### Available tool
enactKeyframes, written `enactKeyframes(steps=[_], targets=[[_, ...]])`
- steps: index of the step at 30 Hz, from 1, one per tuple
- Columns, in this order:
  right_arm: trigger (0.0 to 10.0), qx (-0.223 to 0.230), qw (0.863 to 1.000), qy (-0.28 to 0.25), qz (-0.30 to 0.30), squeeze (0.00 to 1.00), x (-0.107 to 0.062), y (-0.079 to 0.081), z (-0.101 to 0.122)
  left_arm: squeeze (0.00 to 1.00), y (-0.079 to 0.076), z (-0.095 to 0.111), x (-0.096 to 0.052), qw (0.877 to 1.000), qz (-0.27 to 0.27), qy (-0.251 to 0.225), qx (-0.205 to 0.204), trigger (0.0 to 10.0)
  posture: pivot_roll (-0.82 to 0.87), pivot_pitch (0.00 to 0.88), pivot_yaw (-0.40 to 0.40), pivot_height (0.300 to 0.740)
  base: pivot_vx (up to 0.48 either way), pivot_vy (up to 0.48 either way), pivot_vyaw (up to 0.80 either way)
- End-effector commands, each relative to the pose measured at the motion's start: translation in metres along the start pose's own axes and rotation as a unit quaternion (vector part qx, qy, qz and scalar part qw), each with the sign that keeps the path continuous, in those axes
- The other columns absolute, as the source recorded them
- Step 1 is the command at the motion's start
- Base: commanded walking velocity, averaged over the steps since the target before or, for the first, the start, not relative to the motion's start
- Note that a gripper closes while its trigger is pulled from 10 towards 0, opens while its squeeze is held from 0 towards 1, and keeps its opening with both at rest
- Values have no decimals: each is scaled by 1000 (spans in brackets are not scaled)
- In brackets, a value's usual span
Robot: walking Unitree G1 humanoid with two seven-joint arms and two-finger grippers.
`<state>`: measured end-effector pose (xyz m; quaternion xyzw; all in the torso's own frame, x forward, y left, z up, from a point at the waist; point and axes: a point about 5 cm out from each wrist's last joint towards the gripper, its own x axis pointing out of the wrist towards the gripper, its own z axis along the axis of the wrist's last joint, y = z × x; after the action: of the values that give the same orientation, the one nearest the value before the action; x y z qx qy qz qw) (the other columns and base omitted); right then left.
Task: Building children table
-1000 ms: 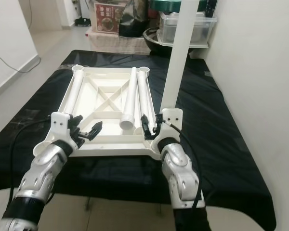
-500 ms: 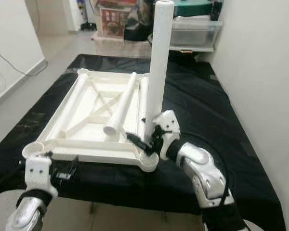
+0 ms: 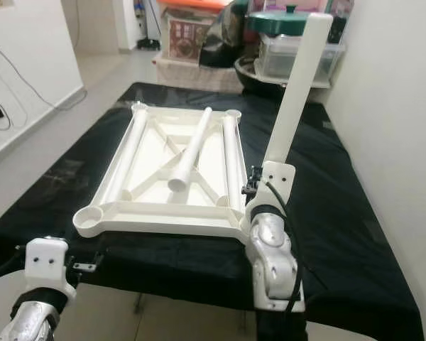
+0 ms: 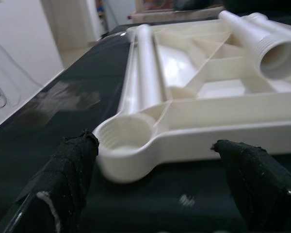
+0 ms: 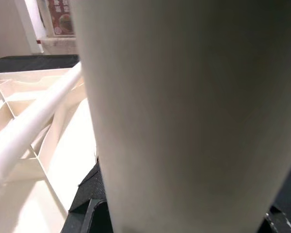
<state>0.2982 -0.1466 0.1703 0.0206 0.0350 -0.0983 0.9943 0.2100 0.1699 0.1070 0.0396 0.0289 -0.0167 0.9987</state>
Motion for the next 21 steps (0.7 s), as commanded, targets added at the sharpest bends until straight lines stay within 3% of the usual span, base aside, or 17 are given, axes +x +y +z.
enactKeyframes(steps=[1, 5, 6, 8, 9, 10, 13, 15, 17, 18, 20, 21], targets=[[10000, 1, 998, -3, 63, 0, 0, 12, 4, 0, -3, -2, 3, 1000, -8, 4, 8, 10000, 120, 0, -44, 740, 0, 0, 0], [10000, 11, 996, -30, 84, 0, 3, 10, 14, 0, -3, -3, 2, 1000, -10, 6, 6, 10000, 117, 0, -43, 740, 0, 0, 0], [10000, 8, 993, -51, 109, 1000, 8, 8, 24, 0, -3, -4, 5, 1000, -10, 7, 3, 10000, 117, 0, -47, 740, 0, 0, 0], [10000, 5, 991, -56, 122, 1000, 10, 8, 28, 0, -3, -3, 6, 1000, -11, 6, 3, 10000, 117, 0, -47, 740, 0, 0, 0], [10000, 2, 987, -60, 146, 647, 12, 10, 33, 0, -4, -3, 7, 1000, -13, 5, 2, 10000, 114, 0, -49, 740, 0, 0, 0], [10000, 9, 984, -61, 164, 0, 11, 14, 38, 0, -5, -3, 7, 1000, -15, 6, 2, 10000, 112, 0, -49, 740, 0, 0, 0], [10000, 15, 983, -61, 175, 0, 10, 17, 42, 0, -5, -3, 7, 1000, -16, 7, 2, 10000, 112, 0, -49, 740, 0, 0, 0], [10000, -3, 942, -69, 329, 0, -6, 26, 47, 0, -5, -4, 8, 1000, -18, 9, 0, 10000, 112, 0, -51, 740, 0, 0, 0], [10000, -3, 942, -69, 329, 0, -6, 26, 47, 0, -5, -4, 8, 1000, -18, 9, 0, 10000, 112, 0, -51, 740, 0, 0, 0], [10000, -54, 908, -63, 411, 0, -16, 27, 39, 0, -6, -4, 9, 1000, -24, 8, 2, 10000, 117, 0, -56, 740, 0, 0, 0], [10000, -54, 908, -63, 411, 0, -16, 27, 39, 0, -6, -4, 9, 1000, -24, 8, 2, 10000, 117, 0, -56, 740, 0, 0, 0], [10000, -86, 876, -41, 473, 0, -24, 26, 26, 0, -8, -4, 8, 1000, -29, 7, 3, 10000, 124, 0, -63, 740, 0, 0, 0]])
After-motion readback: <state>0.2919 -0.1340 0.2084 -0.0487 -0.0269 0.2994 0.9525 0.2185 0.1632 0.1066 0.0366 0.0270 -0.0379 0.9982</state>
